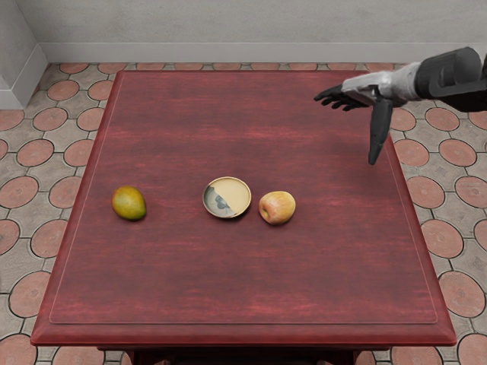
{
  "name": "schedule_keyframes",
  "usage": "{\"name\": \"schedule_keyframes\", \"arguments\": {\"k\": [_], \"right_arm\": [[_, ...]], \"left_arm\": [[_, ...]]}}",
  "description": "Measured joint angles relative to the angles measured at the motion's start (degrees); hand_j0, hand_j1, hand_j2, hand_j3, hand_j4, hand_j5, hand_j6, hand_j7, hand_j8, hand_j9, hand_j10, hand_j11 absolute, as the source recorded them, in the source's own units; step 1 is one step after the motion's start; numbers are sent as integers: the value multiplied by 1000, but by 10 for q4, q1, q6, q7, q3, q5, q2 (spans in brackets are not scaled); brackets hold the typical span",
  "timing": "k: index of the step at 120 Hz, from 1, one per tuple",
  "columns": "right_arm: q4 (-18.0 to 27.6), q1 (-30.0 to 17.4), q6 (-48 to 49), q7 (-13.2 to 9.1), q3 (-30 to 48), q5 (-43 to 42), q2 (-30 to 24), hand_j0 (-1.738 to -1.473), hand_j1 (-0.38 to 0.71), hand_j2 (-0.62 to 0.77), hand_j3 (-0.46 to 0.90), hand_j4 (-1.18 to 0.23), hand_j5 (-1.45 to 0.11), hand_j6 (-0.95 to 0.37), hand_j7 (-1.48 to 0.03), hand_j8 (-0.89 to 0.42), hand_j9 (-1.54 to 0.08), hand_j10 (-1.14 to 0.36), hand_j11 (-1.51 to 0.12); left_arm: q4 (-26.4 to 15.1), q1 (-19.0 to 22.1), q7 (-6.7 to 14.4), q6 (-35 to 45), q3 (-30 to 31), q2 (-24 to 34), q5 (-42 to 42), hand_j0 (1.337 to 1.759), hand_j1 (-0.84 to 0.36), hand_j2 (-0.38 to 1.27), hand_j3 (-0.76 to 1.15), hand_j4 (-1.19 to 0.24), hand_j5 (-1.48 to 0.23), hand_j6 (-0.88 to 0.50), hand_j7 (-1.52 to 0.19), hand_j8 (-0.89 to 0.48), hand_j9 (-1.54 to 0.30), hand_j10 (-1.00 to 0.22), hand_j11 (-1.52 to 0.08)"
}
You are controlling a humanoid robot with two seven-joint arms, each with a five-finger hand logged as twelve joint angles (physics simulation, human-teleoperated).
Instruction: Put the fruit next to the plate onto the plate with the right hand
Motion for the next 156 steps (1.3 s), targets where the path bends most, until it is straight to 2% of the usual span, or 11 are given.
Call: {"name": "schedule_keyframes", "arguments": {"k": [13,23,26,33,39,47,57,76,107,127,156], "right_arm": [[3,-1,0,0,-1,13,5,-1658,-317,-5,0,-30,-36,-31,-36,-31,-36,-29,-36],[25,3,0,-5,-1,19,3,-1658,-317,-5,0,-30,-36,-31,-36,-31,-36,-29,-36],[45,8,0,-26,1,22,-1,-1658,-317,-5,0,-30,-36,-31,-36,-30,-36,-29,-36],[96,17,0,-116,15,45,-10,-1658,-317,-5,0,-30,-36,-31,-36,-30,-36,-29,-36],[126,21,0,-168,28,61,-13,-1658,-317,-5,0,-30,-36,-31,-36,-30,-36,-29,-36],[164,26,0,-207,44,71,-21,-1658,-316,-5,0,-30,-36,-31,-36,-31,-36,-30,-36],[209,27,0,-232,55,75,-19,-1658,-316,-5,0,-31,-37,-32,-37,-31,-37,-30,-37],[260,20,-70,-247,51,57,0,-1658,-316,-5,0,-30,-37,-31,-37,-31,-37,-30,-37],[278,-52,-260,-251,44,45,46,-1658,-314,-5,0,-32,-39,-33,-39,-32,-39,-31,-39],[285,-67,-291,-252,16,4,76,-1658,-313,-5,0,-33,-40,-34,-40,-33,-40,-32,-40],[283,-79,-308,-252,4,-16,86,-1658,-313,-5,0,-33,-40,-34,-40,-33,-40,-32,-40]], "left_arm": [[0,0,0,0,0,0,0,1658,55,49,0,-245,-318,-245,-318,-245,-318,-245,-318],[0,0,0,0,0,0,0,1658,55,49,0,-245,-318,-245,-318,-245,-318,-245,-318],[0,0,0,0,0,0,0,1658,55,49,0,-245,-318,-245,-318,-245,-318,-245,-318],[0,0,0,0,0,0,0,1658,55,49,0,-245,-318,-245,-318,-245,-318,-245,-318],[0,0,0,0,0,0,0,1658,55,49,0,-245,-318,-245,-318,-245,-318,-245,-318],[0,0,0,0,0,0,0,1658,55,49,0,-245,-318,-245,-318,-245,-318,-245,-318],[0,0,0,0,0,0,0,1658,55,49,0,-245,-318,-245,-318,-245,-318,-245,-318],[0,0,0,0,0,0,0,1658,55,49,0,-245,-318,-245,-318,-245,-318,-245,-318],[0,0,0,0,0,0,0,1658,55,49,0,-245,-318,-245,-318,-245,-318,-245,-318],[0,0,0,0,0,0,0,1658,55,49,0,-245,-318,-245,-318,-245,-318,-245,-318],[0,0,0,0,0,0,0,1658,55,49,0,-245,-318,-245,-318,-245,-318,-245,-318]]}}
